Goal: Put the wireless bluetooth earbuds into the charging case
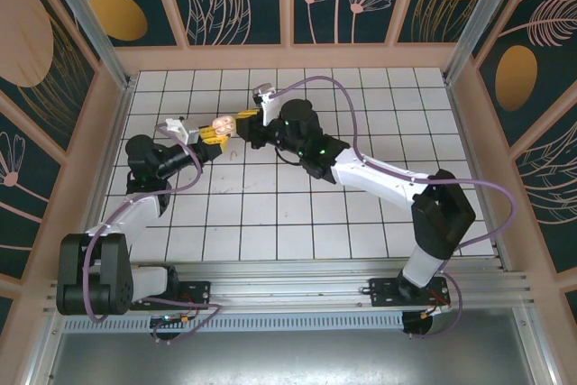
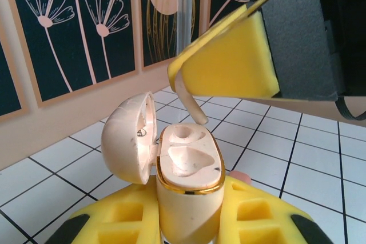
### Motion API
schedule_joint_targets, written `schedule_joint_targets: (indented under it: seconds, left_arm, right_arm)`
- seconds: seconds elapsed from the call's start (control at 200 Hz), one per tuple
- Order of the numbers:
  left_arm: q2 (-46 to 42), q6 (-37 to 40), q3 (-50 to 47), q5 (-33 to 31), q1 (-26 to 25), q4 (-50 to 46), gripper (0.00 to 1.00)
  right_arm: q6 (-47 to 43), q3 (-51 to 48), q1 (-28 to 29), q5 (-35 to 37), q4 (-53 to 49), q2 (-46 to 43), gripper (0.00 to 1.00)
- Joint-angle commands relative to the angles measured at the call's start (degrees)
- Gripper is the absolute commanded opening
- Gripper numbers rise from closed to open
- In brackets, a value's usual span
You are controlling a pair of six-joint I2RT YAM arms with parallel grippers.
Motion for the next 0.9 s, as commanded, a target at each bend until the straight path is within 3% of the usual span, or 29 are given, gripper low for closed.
schedule_joint_targets:
  seconds: [0.0, 0.28, 0.896]
  left_arm:
    - [-1.04, -0.54, 0.63, 0.64, -0.45, 2.16, 0.12]
    - [-1.17, 1.27, 0.83, -0.11, -0.44, -0.88, 0.12]
    - [-1.52, -1.24, 0.79, -0.43, -0.46, 1.70, 0.12]
  right_arm:
    - [0.12, 2.88, 0.47, -1.55, 3.17, 1.11, 0.19]
    - [-0.44, 3.51, 0.67, -1.23, 2.96, 0.72, 0.19]
    - [-0.26, 4.07, 1.12, -1.46, 1.10, 3.05, 0.19]
